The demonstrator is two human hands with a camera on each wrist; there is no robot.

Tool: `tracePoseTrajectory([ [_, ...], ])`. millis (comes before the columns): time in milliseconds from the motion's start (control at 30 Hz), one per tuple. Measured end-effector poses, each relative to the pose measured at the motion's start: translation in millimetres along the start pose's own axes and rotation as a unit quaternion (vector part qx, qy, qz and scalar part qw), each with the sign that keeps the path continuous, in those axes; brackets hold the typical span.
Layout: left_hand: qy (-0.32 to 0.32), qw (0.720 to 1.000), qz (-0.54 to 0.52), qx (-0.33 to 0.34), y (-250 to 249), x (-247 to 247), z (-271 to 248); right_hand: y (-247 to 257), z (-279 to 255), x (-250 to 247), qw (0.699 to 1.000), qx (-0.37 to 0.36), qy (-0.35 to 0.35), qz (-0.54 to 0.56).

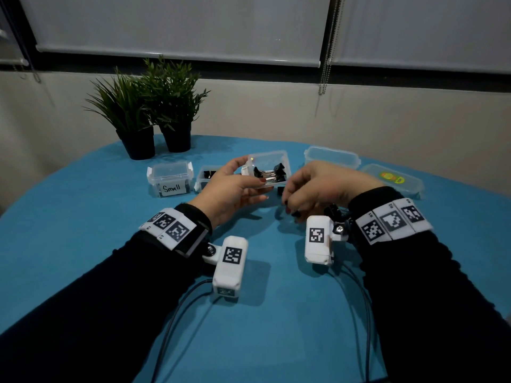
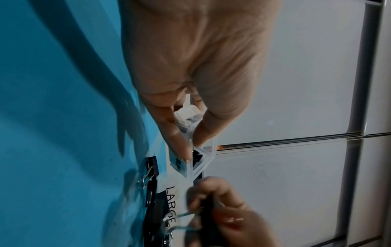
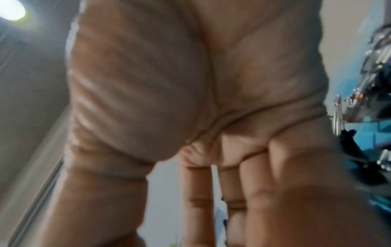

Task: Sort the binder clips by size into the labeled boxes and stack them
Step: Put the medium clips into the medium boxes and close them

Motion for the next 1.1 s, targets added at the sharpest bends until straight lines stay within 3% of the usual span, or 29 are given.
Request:
tracePoseTrajectory([
  [133,-0.002,1.000,0.015,0.005,0,-1,-1,15,-4,-17,0.964,-0.068,-0.023,0.257],
  [200,0.001,1.000,0.021,0.003,0,-1,-2,20,0,-25,0.940,-0.114,-0.072,0.313],
  [333,0.002,1.000,0.020,-0.002,0,-1,-2,24,12,-26,0.939,-0.181,-0.201,0.213],
  [600,0.016,1.000,0.004,-0.012,0,2,-4,27,10,-31,0.906,-0.229,-0.318,0.162],
  [700,0.031,0.999,-0.009,-0.018,0,5,-6,28,13,-27,0.910,-0.222,-0.334,0.107],
  [900,0.053,0.998,-0.024,-0.023,-1,8,-9,39,12,-19,0.896,-0.288,-0.336,0.027],
  [1100,0.053,0.998,-0.024,-0.020,-1,8,-10,41,6,-22,0.886,-0.297,-0.348,0.068],
])
Point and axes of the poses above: each hand's wrist, its own z-axis towards the middle knuckle, its own x-axis out of the palm, y = z × x, the point moved 6 cm from there along z, towards the middle knuckle, and after that the axes turned 11 degrees about -y, right-handed, at the moved point
